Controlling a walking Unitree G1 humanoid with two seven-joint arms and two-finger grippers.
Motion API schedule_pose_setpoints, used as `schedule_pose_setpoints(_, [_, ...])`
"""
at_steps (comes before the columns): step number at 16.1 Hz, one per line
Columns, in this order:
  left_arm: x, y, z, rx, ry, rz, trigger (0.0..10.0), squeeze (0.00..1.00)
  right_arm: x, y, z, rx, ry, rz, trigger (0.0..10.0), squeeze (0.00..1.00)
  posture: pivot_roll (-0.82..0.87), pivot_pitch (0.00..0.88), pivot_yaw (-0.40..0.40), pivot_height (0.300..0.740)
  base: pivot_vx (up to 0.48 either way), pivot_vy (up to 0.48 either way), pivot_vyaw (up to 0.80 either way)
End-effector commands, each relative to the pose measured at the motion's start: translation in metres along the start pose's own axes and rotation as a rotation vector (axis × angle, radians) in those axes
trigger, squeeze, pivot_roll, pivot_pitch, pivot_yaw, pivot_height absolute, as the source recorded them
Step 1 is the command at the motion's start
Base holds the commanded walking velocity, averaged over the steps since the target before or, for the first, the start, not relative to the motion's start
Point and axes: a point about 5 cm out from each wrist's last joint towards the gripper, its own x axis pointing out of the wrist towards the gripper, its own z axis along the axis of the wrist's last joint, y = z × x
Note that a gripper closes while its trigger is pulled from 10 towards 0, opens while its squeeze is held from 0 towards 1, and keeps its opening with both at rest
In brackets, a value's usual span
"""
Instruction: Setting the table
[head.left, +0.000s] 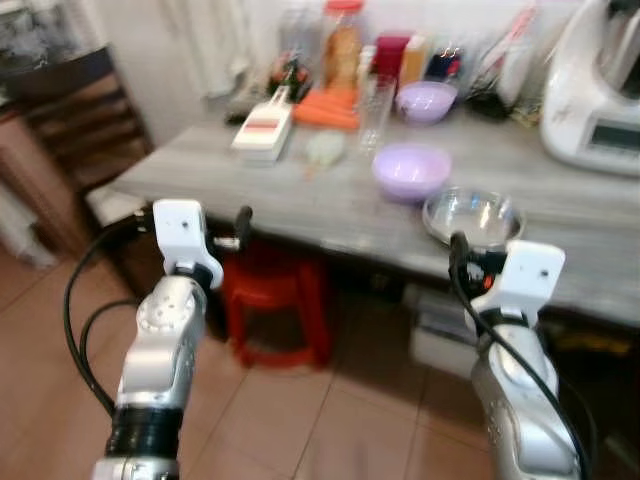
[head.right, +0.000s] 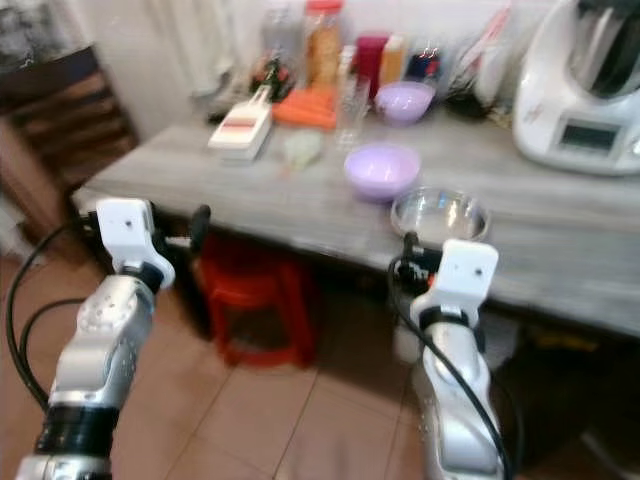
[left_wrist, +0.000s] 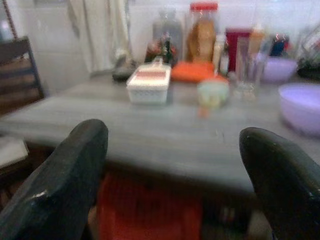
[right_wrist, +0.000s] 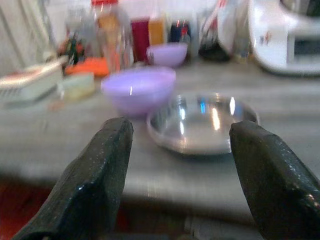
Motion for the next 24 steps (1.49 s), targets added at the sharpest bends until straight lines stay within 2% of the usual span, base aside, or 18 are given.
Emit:
schedule_pose_setpoints(1, [0.002,-0.003,0.003,0.016,-0.008,-0.015,10.0,0.0,0.0,0.002,0.002,-0.001,-0.003,0.005,10.0,0.0,-0.09,0.0,0.076,0.74,-0.341,0.0,0.0])
schedule_pose_setpoints(4, [-0.001,-0.004,-0.002,0.013,0.008,-0.017,10.0,0.0,-0.002,0.001,0.002,0.049,-0.012,-0.008,10.0,0.0,-0.09,0.0,0.081,0.74,-0.341,0.0,0.0])
schedule_pose_setpoints(10, [0.0,-0.006,-0.001,0.013,-0.002,-0.042,10.0,0.0,-0.001,0.001,0.002,0.045,-0.017,-0.011,10.0,0.0,-0.09,0.0,0.08,0.74,-0.312,0.0,0.0])
schedule_pose_setpoints(11, [0.0,-0.006,0.0,0.022,-0.01,-0.052,10.0,0.0,-0.001,0.002,0.002,0.044,-0.018,-0.01,10.0,0.0,-0.09,0.0,0.08,0.74,0.0,0.0,0.0])
schedule_pose_setpoints(12, [-0.002,-0.01,0.004,-0.018,-0.045,-0.098,10.0,0.0,0.0,0.002,0.003,0.045,-0.021,-0.01,10.0,0.0,-0.09,0.0,0.081,0.74,0.0,0.0,0.0])
schedule_pose_setpoints(15, [-0.001,-0.013,0.003,0.003,-0.04,-0.106,10.0,0.0,0.001,0.001,0.001,0.06,-0.012,-0.013,10.0,0.0,-0.08,0.0,0.082,0.74,0.0,0.0,0.0])
schedule_pose_setpoints(22, [0.0,-0.017,0.0,0.006,-0.035,-0.126,10.0,0.0,0.003,0.002,0.001,0.05,-0.015,-0.012,10.0,0.0,-0.09,0.0,0.085,0.74,0.0,-0.069,-0.7])
schedule_pose_setpoints(24, [0.0,-0.017,0.0,0.01,-0.036,-0.128,10.0,0.0,0.003,0.001,0.001,0.05,-0.019,-0.014,10.0,0.0,-0.09,0.0,0.087,0.74,0.0,-0.291,0.0])
